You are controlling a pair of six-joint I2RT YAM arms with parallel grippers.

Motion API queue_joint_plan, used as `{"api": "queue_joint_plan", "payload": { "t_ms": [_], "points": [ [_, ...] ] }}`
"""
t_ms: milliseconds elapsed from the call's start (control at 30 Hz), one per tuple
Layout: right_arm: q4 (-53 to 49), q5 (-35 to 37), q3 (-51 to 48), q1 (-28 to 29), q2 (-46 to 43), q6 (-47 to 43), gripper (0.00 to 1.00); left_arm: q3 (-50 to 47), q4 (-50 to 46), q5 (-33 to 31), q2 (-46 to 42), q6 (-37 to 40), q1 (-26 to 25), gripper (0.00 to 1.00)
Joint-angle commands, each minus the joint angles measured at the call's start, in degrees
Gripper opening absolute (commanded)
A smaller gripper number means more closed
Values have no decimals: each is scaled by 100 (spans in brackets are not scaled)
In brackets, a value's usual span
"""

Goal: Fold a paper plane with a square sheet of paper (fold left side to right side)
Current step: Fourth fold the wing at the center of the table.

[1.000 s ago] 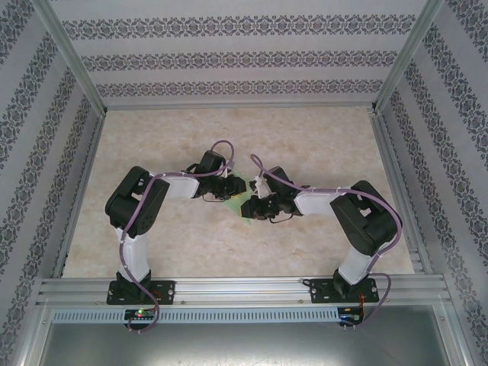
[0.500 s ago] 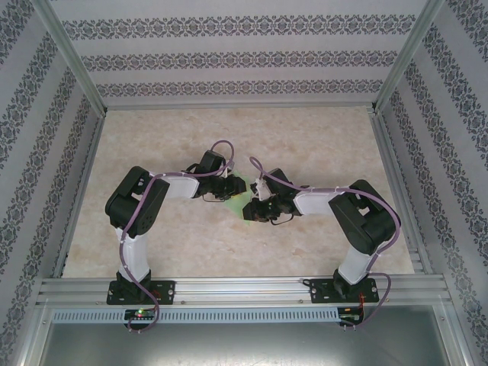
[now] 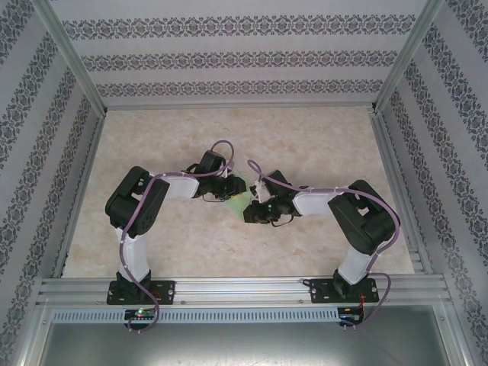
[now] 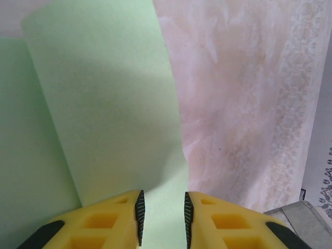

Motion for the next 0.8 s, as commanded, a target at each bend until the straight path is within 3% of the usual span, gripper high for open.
{"api": "queue_joint_plan", "payload": {
  "t_ms": [0,567,767],
  "points": [
    [-404,83,-25,92,67,-144,20,-182,-494,-359,95,7,-52,31],
    [-1386,144,-211,177,-346,-494,8,-161,-530,-398,101,22,-51,31],
    [-903,-243,-256,-18,-956,-222,4,-182,-505,-387,101,16,-52,31]
  ]
}}
